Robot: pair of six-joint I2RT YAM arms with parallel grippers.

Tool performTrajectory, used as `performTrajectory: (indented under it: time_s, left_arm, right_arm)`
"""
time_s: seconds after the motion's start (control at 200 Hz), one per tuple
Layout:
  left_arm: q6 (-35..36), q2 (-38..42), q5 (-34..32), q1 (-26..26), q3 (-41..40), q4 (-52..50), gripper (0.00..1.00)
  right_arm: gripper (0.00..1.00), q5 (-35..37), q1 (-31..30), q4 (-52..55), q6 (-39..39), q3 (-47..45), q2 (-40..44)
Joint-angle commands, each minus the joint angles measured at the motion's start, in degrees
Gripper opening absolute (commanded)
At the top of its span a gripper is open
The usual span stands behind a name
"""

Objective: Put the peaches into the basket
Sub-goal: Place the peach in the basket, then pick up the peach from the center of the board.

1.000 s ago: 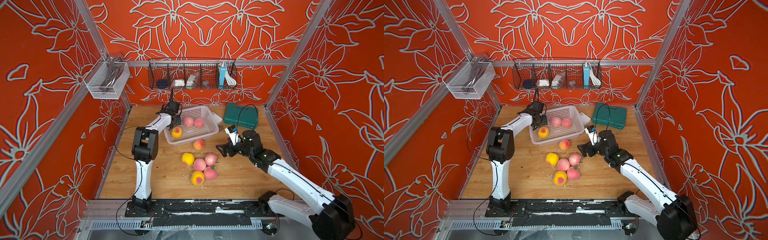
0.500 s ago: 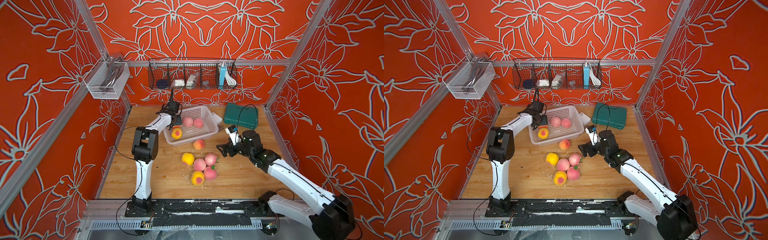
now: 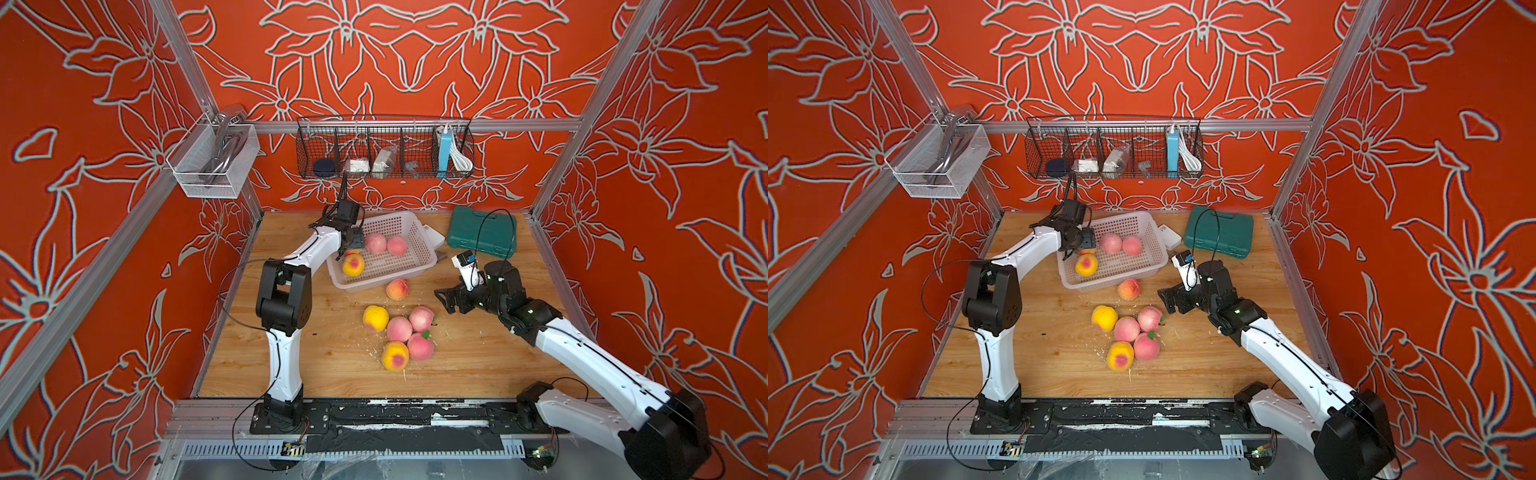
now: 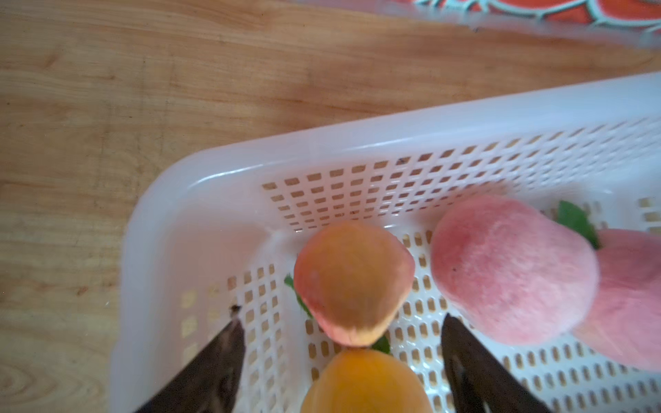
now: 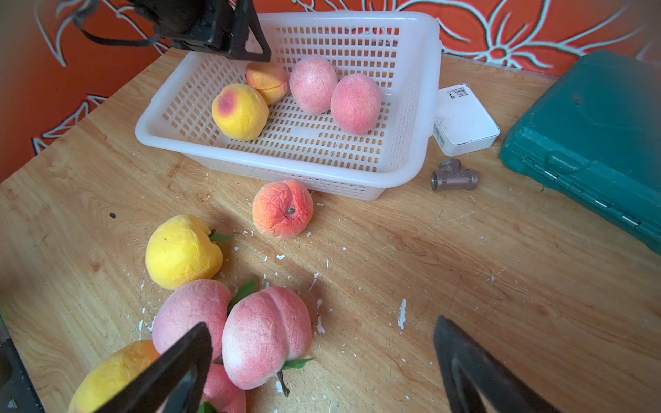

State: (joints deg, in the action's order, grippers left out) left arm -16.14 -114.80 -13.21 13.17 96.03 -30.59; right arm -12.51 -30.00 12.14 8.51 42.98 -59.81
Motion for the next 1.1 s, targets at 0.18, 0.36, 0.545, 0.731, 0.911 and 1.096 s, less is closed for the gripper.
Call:
performTrajectory:
  time_s: [0.18,0.36,0.545,0.731,0.911,1.096]
  left_arm:
    - [-2.81,18.58,-0.25,4.68,-14.2,0.88,0.98]
    - [-5.44,31.5,1.88,8.38,-26.26,0.03,0.98]
    - [-9.52,46.77,6.14,12.31,-38.48,-2.38,0.98]
    - [-13.15,60.62,12.9,15.64,-49.03,-6.28,0.98]
    - [-15.26,67.6,18.7,19.23,-54.0,-9.35,0.98]
    - [-15.68,69.69,21.34,23.19,-55.13,-9.17,0.98]
  right_arm:
    - [0.99,2.17,0.2,8.38,1.39,4.5,-1.13]
    - [0.99,1.9,-0.18,13.42,4.52,6.05,-0.62]
    - [0.99,3.41,-3.2,17.18,8.03,5.76,-0.06]
    - [0.99,4.96,-6.54,18.63,10.12,4.96,0.06]
    - [0.99,3.73,-7.01,16.61,10.88,4.12,-1.3]
    - [0.98,1.62,-7.08,14.39,9.94,5.1,-5.51]
